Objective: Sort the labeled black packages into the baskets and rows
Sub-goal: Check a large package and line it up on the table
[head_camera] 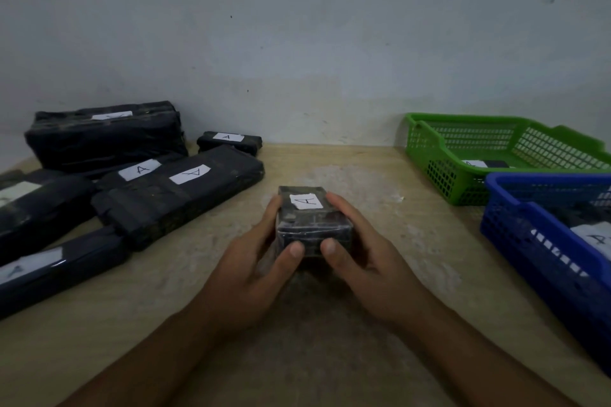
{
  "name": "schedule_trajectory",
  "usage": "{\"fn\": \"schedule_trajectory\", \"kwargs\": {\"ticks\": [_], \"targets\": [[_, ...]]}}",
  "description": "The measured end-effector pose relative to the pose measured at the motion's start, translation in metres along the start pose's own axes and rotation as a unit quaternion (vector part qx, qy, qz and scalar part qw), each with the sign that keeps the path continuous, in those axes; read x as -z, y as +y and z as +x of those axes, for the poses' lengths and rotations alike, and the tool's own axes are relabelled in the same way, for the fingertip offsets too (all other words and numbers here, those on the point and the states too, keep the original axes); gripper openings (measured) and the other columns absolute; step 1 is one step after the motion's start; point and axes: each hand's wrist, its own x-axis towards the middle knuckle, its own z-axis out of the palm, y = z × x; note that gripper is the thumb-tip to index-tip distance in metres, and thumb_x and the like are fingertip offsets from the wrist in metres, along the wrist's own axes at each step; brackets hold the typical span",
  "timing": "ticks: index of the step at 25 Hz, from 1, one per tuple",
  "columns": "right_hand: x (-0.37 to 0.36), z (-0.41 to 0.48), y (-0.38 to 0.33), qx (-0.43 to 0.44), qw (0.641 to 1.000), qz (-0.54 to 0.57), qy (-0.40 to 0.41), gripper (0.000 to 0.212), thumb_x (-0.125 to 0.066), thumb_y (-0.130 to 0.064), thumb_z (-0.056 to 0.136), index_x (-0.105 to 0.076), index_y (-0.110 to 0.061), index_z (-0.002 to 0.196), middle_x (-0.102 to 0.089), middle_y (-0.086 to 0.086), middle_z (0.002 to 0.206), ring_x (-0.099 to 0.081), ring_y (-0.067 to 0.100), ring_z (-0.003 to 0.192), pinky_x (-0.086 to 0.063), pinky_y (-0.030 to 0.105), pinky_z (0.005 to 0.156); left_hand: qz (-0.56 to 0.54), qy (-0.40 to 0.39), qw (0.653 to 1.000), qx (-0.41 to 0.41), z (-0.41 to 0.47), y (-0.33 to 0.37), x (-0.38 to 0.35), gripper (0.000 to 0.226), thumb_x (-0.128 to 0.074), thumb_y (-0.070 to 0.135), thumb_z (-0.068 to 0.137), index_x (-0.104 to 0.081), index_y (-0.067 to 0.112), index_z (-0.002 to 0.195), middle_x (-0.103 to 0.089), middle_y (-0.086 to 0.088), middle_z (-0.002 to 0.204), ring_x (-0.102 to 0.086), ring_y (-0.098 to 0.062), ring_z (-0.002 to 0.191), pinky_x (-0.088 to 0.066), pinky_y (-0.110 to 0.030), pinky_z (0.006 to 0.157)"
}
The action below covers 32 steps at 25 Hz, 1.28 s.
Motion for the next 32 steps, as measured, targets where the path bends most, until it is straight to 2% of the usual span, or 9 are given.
{"fn": "schedule_trajectory", "kwargs": {"ticks": [5, 8, 13, 17, 21, 24, 26, 28, 32], "targets": [[-0.002, 0.001, -0.003, -0.011, 0.999, -0.029, 0.007, 0.065, -0.056, -0.045, 0.087, -0.034, -0.032, 0.147, -0.053, -0.033, 0.123, -0.055, -0.015, 0.114, -0.045, 0.008, 0.091, 0.037, 0.02, 0.999, 0.026, 0.0, 0.0, -0.005, 0.074, -0.046, 0.052, 0.086, -0.018, 0.027, 0.151, -0.046, 0.043, 0.121, -0.049, 0.021, 0.11, -0.038, 0.0, 0.088], [-0.006, 0.001, -0.005, -0.019, 0.998, -0.063, 0.009, 0.062, -0.053, -0.046, 0.088, -0.036, -0.031, 0.146, -0.054, -0.034, 0.117, -0.056, -0.017, 0.109, -0.047, 0.009, 0.088, 0.06, 0.033, 0.996, 0.049, 0.002, 0.0, -0.005, 0.081, -0.049, 0.052, 0.085, -0.013, 0.026, 0.152, -0.049, 0.031, 0.127, -0.049, 0.022, 0.108, -0.037, 0.002, 0.087], [-0.006, 0.001, -0.003, -0.053, 0.996, -0.075, -0.009, 0.066, -0.057, -0.035, 0.095, -0.024, -0.033, 0.152, -0.045, -0.042, 0.115, -0.049, -0.026, 0.109, -0.042, 0.004, 0.09, 0.074, 0.017, 0.996, 0.046, 0.003, -0.005, -0.002, 0.078, -0.042, 0.054, 0.091, -0.01, 0.02, 0.153, -0.046, 0.029, 0.129, -0.043, 0.031, 0.106, -0.034, 0.005, 0.086], [-0.002, 0.001, -0.001, -0.051, 0.992, -0.111, -0.013, 0.068, -0.058, -0.03, 0.096, -0.02, -0.033, 0.153, -0.044, -0.044, 0.114, -0.048, -0.025, 0.109, -0.041, 0.005, 0.094, 0.081, 0.008, 0.996, 0.042, 0.004, -0.003, -0.002, 0.076, -0.037, 0.051, 0.09, -0.01, 0.019, 0.153, -0.05, 0.021, 0.133, -0.044, 0.021, 0.114, -0.035, 0.003, 0.088], [-0.004, 0.0, 0.001, -0.038, 0.993, -0.109, 0.014, 0.068, -0.063, -0.031, 0.094, -0.028, -0.027, 0.152, -0.051, -0.036, 0.12, -0.054, -0.019, 0.11, -0.046, 0.011, 0.094, 0.052, 0.031, 0.998, 0.02, 0.006, 0.001, -0.001, 0.069, -0.04, 0.049, 0.092, -0.018, 0.023, 0.152, -0.049, 0.029, 0.131, -0.046, 0.019, 0.116, -0.036, 0.002, 0.089], [-0.007, -0.001, -0.005, -0.018, 0.989, -0.143, 0.023, 0.068, -0.057, -0.045, 0.091, -0.031, -0.025, 0.15, -0.057, -0.026, 0.119, -0.057, -0.018, 0.104, -0.046, 0.008, 0.089, 0.016, 0.051, 0.998, 0.028, 0.005, 0.0, -0.002, 0.067, -0.042, 0.049, 0.09, -0.026, 0.025, 0.15, -0.057, 0.026, 0.127, -0.054, 0.015, 0.112, -0.041, -0.002, 0.087], [-0.009, -0.001, -0.01, -0.005, 0.982, -0.185, 0.029, 0.07, -0.044, -0.055, 0.088, -0.03, -0.025, 0.15, -0.064, -0.024, 0.096, -0.06, -0.017, 0.087, -0.043, 0.004, 0.074, 0.014, 0.056, 0.998, 0.032, 0.005, -0.001, -0.001, 0.063, -0.041, 0.048, 0.091, -0.029, 0.025, 0.149, -0.058, 0.028, 0.122, -0.057, 0.014, 0.108, -0.043, -0.003, 0.084], [-0.011, -0.001, -0.011, 0.015, 0.977, -0.208, 0.036, 0.069, -0.041, -0.057, 0.089, -0.032, -0.024, 0.149, -0.055, -0.027, 0.071, -0.058, -0.014, 0.07, -0.039, 0.005, 0.062, -0.012, 0.064, 0.997, 0.03, 0.005, -0.001, 0.001, 0.056, -0.043, 0.044, 0.094, -0.037, 0.023, 0.146, -0.064, 0.023, 0.119, -0.06, 0.009, 0.106, -0.048, -0.009, 0.084], [-0.006, 0.001, -0.011, 0.039, 0.987, -0.139, 0.065, 0.051, -0.047, -0.049, 0.092, -0.056, -0.024, 0.136, -0.063, -0.03, 0.085, -0.061, -0.015, 0.072, -0.04, 0.003, 0.064, -0.176, 0.173, 0.959, 0.14, 0.01, 0.004, 0.005, 0.025, -0.043, 0.031, 0.099, -0.065, 0.028, 0.11, -0.074, 0.013, 0.097, -0.068, 0.004, 0.089, -0.054, -0.026, 0.081]]}}
